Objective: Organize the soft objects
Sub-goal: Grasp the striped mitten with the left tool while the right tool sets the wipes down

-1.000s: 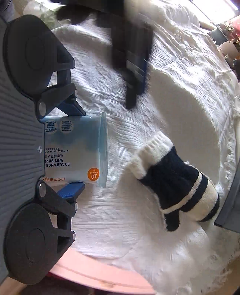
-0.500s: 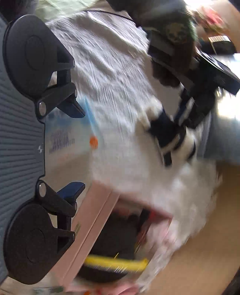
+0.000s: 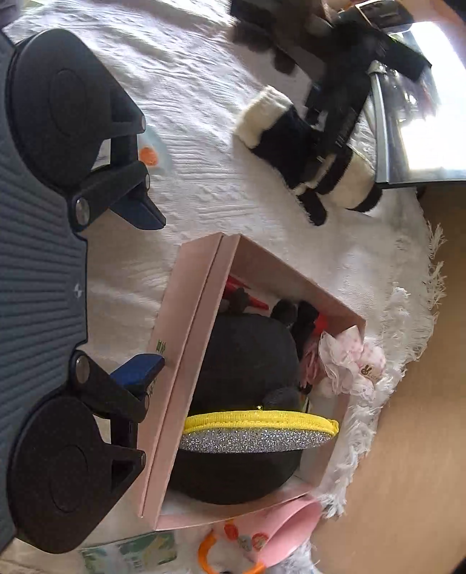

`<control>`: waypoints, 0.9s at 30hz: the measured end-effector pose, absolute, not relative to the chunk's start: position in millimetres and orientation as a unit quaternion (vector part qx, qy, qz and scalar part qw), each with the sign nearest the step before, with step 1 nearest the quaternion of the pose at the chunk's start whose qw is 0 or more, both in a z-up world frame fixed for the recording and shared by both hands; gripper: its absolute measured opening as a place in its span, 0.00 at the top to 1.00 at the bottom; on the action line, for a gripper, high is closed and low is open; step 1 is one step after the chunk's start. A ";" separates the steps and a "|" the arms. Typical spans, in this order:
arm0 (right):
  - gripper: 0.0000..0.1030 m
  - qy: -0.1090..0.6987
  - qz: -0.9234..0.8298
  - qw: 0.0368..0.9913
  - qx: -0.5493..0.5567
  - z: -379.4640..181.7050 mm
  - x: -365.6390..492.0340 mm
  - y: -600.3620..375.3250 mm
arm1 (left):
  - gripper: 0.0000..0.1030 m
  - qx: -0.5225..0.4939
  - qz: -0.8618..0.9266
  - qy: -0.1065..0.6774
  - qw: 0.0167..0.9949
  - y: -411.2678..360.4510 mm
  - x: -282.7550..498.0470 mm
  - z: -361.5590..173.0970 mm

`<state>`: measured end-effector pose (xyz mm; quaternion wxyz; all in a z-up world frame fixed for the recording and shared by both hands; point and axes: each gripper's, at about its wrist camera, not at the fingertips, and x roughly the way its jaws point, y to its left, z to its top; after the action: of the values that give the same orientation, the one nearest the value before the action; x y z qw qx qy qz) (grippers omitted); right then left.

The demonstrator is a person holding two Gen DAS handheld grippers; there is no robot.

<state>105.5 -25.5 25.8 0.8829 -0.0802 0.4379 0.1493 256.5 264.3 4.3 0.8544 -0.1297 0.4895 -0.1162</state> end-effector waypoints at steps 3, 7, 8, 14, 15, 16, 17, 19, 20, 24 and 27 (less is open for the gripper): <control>0.25 0.456 0.158 0.874 -0.060 18.4 118.8 -18.0 | 0.57 -0.110 -0.134 0.498 0.850 261.8 233.9 5.2; 0.25 0.458 0.168 0.871 -0.051 12.1 121.6 -14.8 | 0.65 -0.087 -0.151 0.504 0.846 258.0 199.0 6.4; 0.25 0.456 0.169 0.873 -0.048 12.3 120.7 -15.0 | 0.68 -0.087 -0.152 0.505 0.845 257.2 192.2 7.0; 0.25 0.438 0.157 0.885 -0.021 23.3 104.1 -31.5 | 0.73 -0.140 -0.130 0.483 0.854 266.3 177.0 4.5; 0.25 0.435 0.151 0.887 -0.021 24.1 99.1 -34.8 | 0.72 -0.153 -0.123 0.476 0.857 268.3 178.7 4.7; 0.25 0.433 0.145 0.889 -0.024 24.5 93.8 -38.2 | 0.70 -0.164 -0.115 0.469 0.860 270.2 179.8 5.4; 0.25 0.431 0.139 0.891 -0.028 23.7 87.2 -41.7 | 0.69 -0.171 -0.107 0.463 0.863 269.5 184.6 5.5; 0.25 0.434 0.130 0.891 -0.032 20.3 74.4 -49.1 | 0.68 -0.176 -0.094 0.454 0.868 266.5 191.4 6.1; 0.25 0.437 0.125 0.890 -0.034 17.0 68.2 -53.2 | 0.67 -0.172 -0.089 0.452 0.871 263.5 195.3 5.8; 0.23 0.448 0.100 0.888 -0.016 0.8 48.7 -71.8 | 0.56 -0.127 -0.085 0.457 0.876 243.9 213.7 1.5; 0.19 0.440 0.087 0.894 -0.008 -1.6 37.3 -77.8 | 0.54 -0.077 -0.079 0.457 0.883 232.8 217.2 4.0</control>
<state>37.3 -77.8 -1.6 0.8940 -0.0077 0.4395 0.0870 217.2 232.8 4.0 0.8827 -0.0768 0.4568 -0.0791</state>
